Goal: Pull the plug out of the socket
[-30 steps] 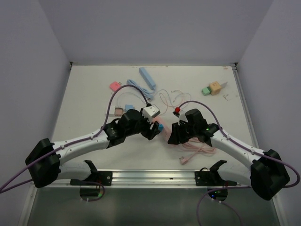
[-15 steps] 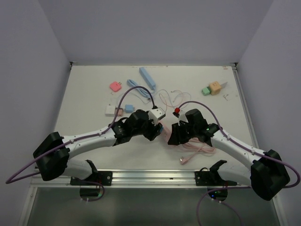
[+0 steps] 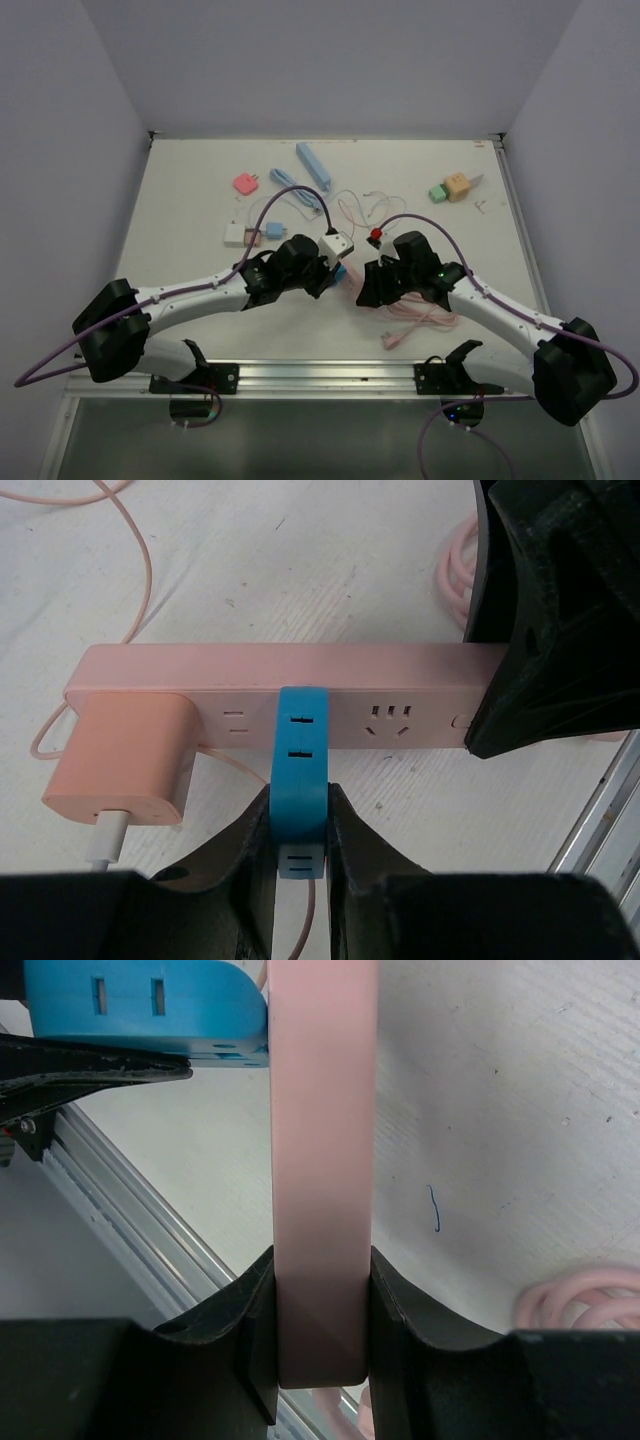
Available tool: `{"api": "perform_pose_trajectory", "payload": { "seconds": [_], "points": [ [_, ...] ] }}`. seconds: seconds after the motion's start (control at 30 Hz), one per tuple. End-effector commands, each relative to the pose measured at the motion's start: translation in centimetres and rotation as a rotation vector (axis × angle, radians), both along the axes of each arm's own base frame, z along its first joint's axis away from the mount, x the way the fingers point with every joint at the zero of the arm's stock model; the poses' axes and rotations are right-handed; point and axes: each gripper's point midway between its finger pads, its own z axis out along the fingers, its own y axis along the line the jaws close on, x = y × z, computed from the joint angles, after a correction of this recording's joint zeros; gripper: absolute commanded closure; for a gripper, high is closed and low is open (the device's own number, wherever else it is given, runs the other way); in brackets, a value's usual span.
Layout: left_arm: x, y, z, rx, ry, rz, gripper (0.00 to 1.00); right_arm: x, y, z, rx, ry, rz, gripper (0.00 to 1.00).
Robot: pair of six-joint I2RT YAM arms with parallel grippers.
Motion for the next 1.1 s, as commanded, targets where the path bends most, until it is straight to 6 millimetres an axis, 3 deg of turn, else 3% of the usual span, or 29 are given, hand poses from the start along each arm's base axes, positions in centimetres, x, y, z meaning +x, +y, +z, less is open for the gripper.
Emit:
{"api": "perform_pose_trajectory", "payload": {
  "seconds": [0.0, 0.4, 0.53, 0.67, 0.83, 0.97, 1.07],
  "points": [
    [0.4, -0.2, 3.1, -0.069, -0.06, 0.01, 1.0, 1.9, -0.1, 0.6, -0.008, -0.085, -0.038, 1.0],
    [-0.6, 0.3, 6.0, -0.149, -0.087, -0.014, 1.0, 2.9, -3.9, -5.1, -0.269, 0.011, -0.208, 1.0],
    [-1.2, 0.1, 7.1, -0.19, -0.08, -0.031, 1.0, 3.3, -4.4, -5.4, -0.279, 0.012, -0.252, 1.0],
    [-1.2, 0.3, 9.0, -0.241, -0.103, -0.012, 1.0, 3.4, -3.6, -4.7, -0.231, -0.006, -0.228, 1.0],
    [0.9, 2.6, 11.5, -0.285, -0.168, 0.17, 1.0, 3.5, -2.2, -2.5, -0.117, -0.065, -0.195, 1.0],
    [3.8, 5.3, 10.6, -0.292, -0.12, 0.336, 1.0, 3.4, -1.8, -1.0, -0.05, -0.119, -0.183, 1.0],
    [7.1, 9.1, 9.2, -0.343, -0.078, 0.514, 1.0, 3.3, -1.4, -0.2, -0.003, -0.149, -0.17, 1.0]
  ]
}}
